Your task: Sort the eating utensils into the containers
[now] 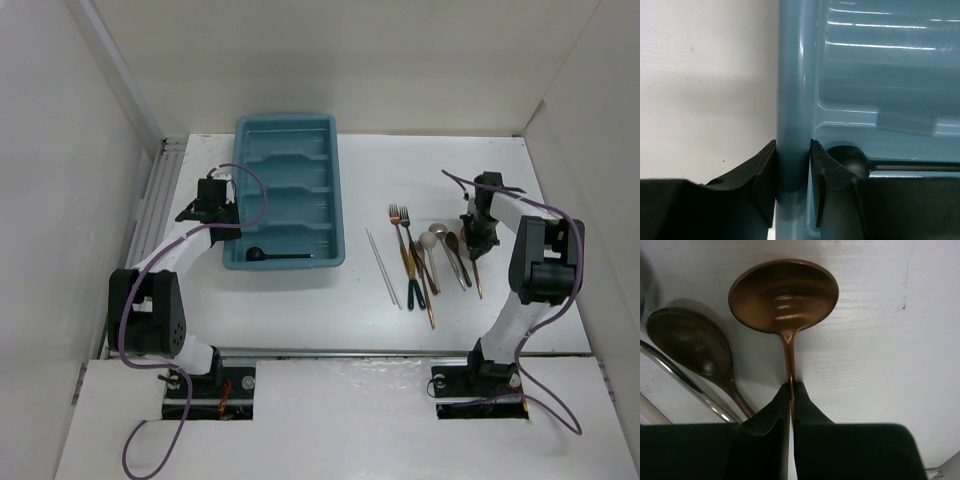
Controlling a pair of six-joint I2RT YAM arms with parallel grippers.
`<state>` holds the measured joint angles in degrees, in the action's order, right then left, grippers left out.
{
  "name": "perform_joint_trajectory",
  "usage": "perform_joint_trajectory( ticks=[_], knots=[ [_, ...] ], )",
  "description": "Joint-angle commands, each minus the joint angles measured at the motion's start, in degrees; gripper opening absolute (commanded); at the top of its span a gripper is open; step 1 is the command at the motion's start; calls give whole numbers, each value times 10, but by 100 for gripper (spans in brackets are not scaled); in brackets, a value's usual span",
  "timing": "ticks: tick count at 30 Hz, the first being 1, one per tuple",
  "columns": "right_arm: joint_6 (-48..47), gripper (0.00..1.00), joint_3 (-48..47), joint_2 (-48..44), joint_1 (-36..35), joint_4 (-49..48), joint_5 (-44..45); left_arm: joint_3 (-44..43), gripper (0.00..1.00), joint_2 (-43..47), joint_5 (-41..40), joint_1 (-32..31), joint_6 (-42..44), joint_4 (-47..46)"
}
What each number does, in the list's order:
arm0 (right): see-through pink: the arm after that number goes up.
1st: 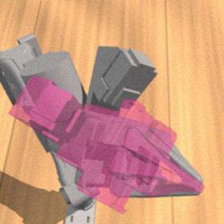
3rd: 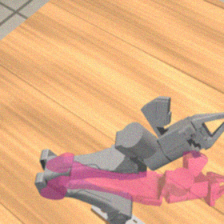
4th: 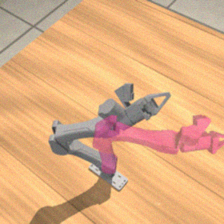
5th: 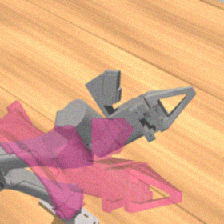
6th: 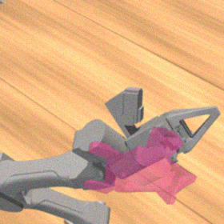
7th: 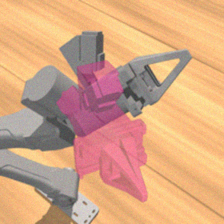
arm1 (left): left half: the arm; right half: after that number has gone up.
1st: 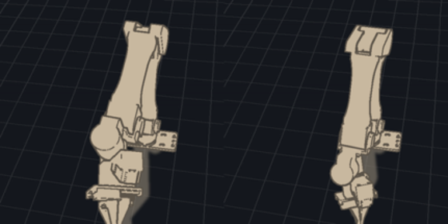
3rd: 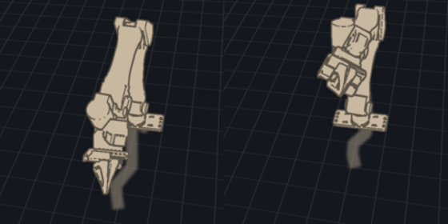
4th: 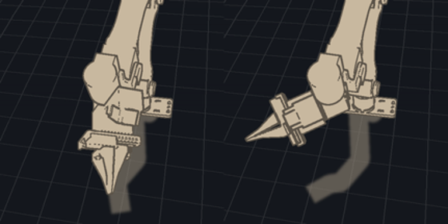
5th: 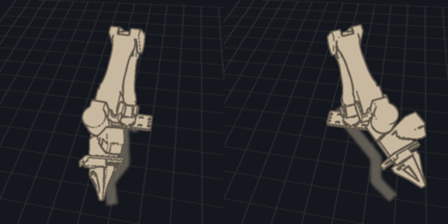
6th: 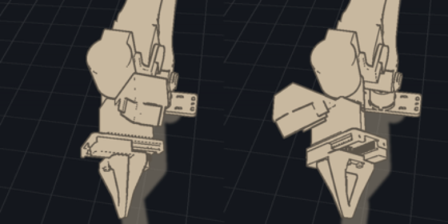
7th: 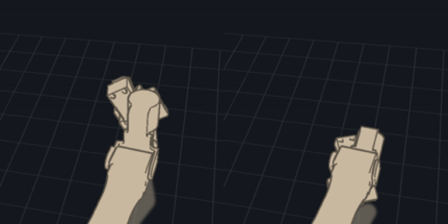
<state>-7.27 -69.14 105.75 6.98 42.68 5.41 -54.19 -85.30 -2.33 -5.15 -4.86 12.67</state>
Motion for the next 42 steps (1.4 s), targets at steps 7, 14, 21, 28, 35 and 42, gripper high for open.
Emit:
perform_joint_trajectory(
  ticks=[7,14,21,28,35,42],
  knots=[
    [2,0,-48,-37,-27,6,130,4,0,36,-56,8,35,17],
    [-75,0,-277,-71,-285,-25,208,15,0,41,-40,2,46,6],
    [-169,0,-406,62,-503,-172,-15,15,0,57,-15,2,29,17],
    [-181,0,-399,131,-554,-207,-88,22,0,62,-14,2,24,17],
    [-181,0,-331,131,-560,-196,-117,22,0,62,-22,2,19,12],
    [-187,32,-325,112,-573,-167,-105,16,0,62,-22,2,19,12]
  ],
)
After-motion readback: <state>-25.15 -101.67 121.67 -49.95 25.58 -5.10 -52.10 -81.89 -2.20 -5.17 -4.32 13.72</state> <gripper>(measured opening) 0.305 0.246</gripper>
